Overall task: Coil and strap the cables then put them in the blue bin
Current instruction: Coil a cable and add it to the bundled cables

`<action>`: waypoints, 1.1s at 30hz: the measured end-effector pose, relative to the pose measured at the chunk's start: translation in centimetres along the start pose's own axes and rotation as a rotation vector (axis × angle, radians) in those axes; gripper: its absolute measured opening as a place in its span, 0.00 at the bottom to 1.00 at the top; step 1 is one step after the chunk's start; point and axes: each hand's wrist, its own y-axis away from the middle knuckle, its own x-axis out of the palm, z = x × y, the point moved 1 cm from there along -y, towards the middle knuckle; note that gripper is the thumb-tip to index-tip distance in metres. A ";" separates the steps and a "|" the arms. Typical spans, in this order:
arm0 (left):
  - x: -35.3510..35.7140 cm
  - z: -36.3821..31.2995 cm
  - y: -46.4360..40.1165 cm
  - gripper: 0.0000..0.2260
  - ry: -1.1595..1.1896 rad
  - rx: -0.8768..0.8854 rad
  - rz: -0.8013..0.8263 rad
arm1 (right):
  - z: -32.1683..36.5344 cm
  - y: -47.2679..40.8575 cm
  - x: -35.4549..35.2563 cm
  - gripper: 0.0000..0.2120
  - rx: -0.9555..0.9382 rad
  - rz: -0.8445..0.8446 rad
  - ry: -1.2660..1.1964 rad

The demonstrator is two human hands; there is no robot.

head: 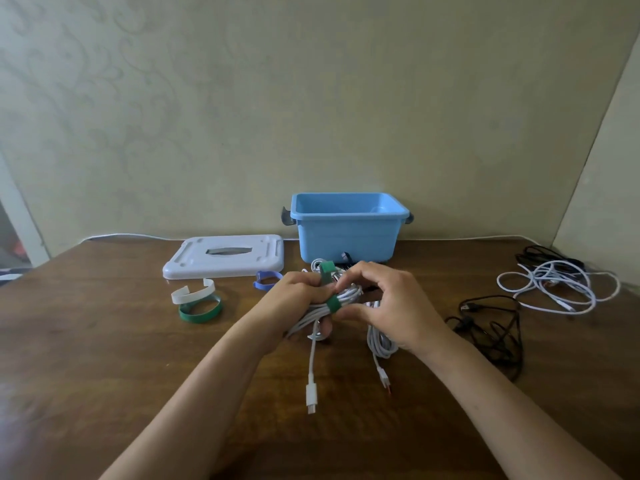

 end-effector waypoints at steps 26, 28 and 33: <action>1.0 0.7 -0.7 0.09 -0.190 0.328 -0.258 | -1.2 0.3 1.1 0.11 -0.039 -0.133 0.056; 1.0 0.7 -0.7 0.09 -0.241 0.344 -0.274 | -1.2 0.3 1.0 0.11 -0.032 -0.138 0.065; 1.0 0.8 -1.0 0.10 -0.377 0.408 -0.284 | -1.5 0.3 1.1 0.13 -0.005 -0.133 0.088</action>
